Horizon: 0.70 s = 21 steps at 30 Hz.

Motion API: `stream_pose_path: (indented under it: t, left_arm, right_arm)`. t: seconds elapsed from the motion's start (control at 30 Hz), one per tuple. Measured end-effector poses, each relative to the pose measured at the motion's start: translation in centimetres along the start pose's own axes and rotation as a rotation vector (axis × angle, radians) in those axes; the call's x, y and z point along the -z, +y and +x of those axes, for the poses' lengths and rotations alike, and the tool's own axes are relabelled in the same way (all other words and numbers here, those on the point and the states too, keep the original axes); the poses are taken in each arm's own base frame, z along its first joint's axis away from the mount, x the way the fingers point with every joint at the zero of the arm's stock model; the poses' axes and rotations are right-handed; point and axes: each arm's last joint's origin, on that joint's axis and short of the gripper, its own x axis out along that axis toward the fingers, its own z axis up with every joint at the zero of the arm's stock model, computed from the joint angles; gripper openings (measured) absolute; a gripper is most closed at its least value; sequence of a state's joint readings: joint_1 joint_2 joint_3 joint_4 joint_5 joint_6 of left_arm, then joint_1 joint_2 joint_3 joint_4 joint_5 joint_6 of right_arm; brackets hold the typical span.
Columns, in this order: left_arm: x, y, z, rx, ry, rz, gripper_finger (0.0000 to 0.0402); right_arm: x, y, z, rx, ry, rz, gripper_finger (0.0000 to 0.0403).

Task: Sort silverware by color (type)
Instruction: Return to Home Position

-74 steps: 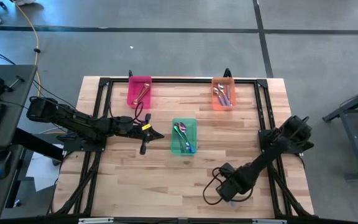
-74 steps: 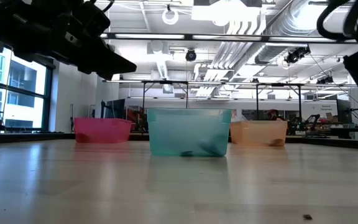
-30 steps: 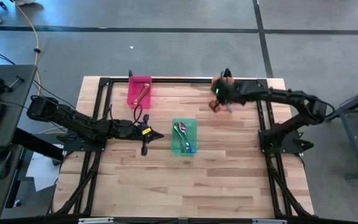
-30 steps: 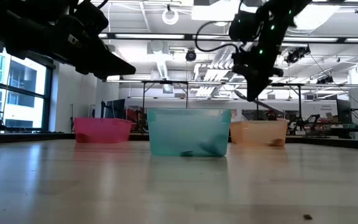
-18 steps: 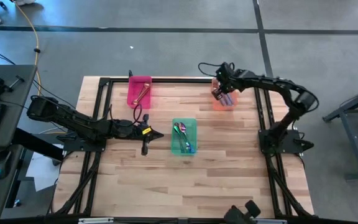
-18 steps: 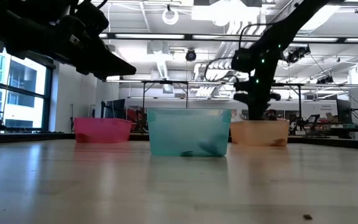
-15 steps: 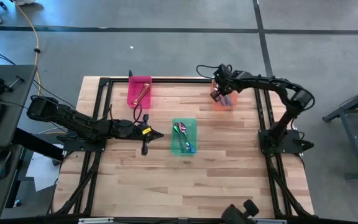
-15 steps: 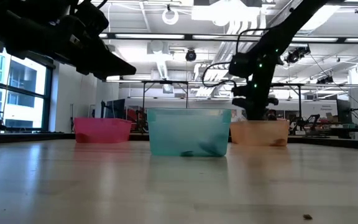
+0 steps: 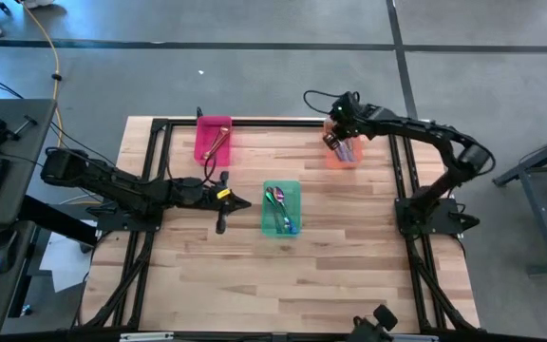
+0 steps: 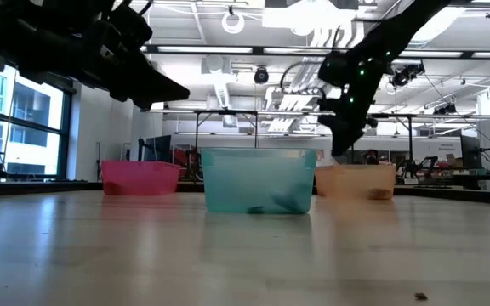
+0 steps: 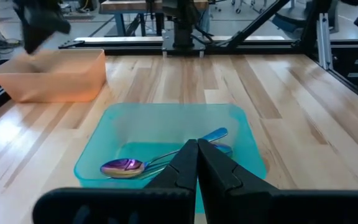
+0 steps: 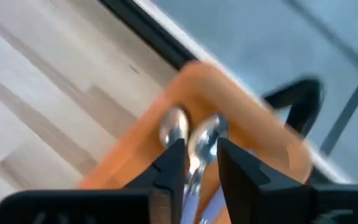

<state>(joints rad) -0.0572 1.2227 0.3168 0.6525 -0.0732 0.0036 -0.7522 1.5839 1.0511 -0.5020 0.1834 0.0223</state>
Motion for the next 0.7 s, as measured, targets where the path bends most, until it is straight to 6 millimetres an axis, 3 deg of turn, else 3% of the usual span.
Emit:
stream_pose_path:
  t: [0.13,0.3,0.5,0.7]
  left_arm:
    - [0.0,0.7,0.0,-0.001,0.000,-0.006,0.0000]
    - [0.5,1.5,-0.1,-0.003,0.012,-0.013,0.0000]
    - [1.4,2.6,-0.9,0.030,-0.057,-0.042,0.0000]
    - [2.3,3.3,-1.7,0.004,-0.072,-0.066,0.0000]
  right_arm:
    - [1.2,0.9,-1.0,-0.087,-0.183,-0.101,0.0056]
    - [5.2,2.4,0.1,-0.316,-0.453,-0.153,0.0005]
    - [9.1,4.9,-1.0,-0.424,-0.657,-0.210,0.0006]
    - [11.4,7.3,-3.4,-0.479,-0.767,-0.265,0.0001]
